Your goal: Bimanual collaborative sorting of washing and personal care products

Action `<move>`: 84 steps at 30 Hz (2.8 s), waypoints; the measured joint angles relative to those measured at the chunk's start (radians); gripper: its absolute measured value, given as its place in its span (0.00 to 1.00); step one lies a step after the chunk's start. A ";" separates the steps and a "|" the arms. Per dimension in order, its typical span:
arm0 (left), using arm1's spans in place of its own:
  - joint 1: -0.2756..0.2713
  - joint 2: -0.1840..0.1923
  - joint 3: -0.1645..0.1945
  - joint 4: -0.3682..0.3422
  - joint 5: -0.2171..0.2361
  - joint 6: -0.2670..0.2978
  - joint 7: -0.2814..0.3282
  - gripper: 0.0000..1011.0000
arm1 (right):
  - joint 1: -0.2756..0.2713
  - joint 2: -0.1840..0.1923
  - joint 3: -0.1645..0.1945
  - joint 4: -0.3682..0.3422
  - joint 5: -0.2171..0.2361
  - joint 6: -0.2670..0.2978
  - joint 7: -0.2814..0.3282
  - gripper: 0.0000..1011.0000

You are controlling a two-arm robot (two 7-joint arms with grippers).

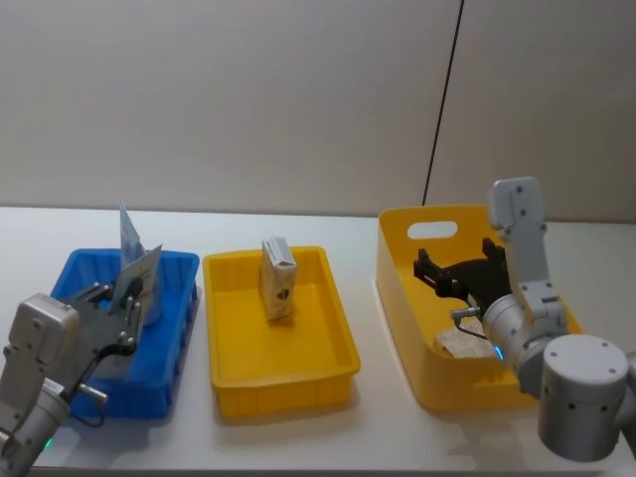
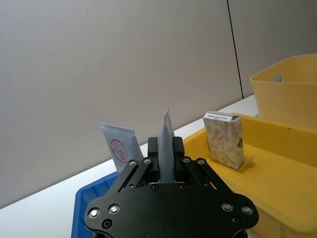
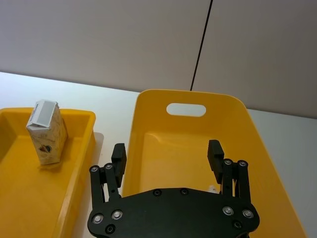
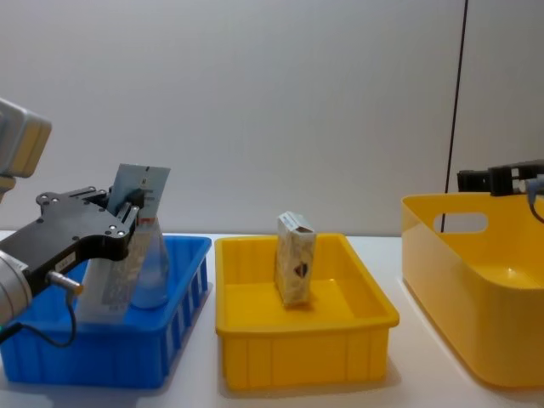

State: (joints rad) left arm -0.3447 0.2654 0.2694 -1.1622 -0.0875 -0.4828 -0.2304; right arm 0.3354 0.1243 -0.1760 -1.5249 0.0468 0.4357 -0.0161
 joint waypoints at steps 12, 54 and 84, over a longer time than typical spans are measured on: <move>0.006 0.001 -0.005 -0.019 0.019 0.037 -0.004 0.15 | 0.000 0.000 0.000 0.000 0.000 0.000 0.000 0.99; -0.008 -0.045 -0.011 -0.102 0.110 0.099 0.071 0.15 | 0.000 0.000 0.000 0.000 0.000 0.000 0.000 0.99; -0.041 -0.066 -0.060 -0.148 0.015 0.081 -0.008 0.15 | 0.000 0.000 0.000 0.000 0.000 0.000 0.000 0.99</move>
State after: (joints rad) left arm -0.3861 0.1991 0.2096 -1.3099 -0.0725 -0.4014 -0.2382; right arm 0.3354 0.1243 -0.1760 -1.5249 0.0467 0.4357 -0.0161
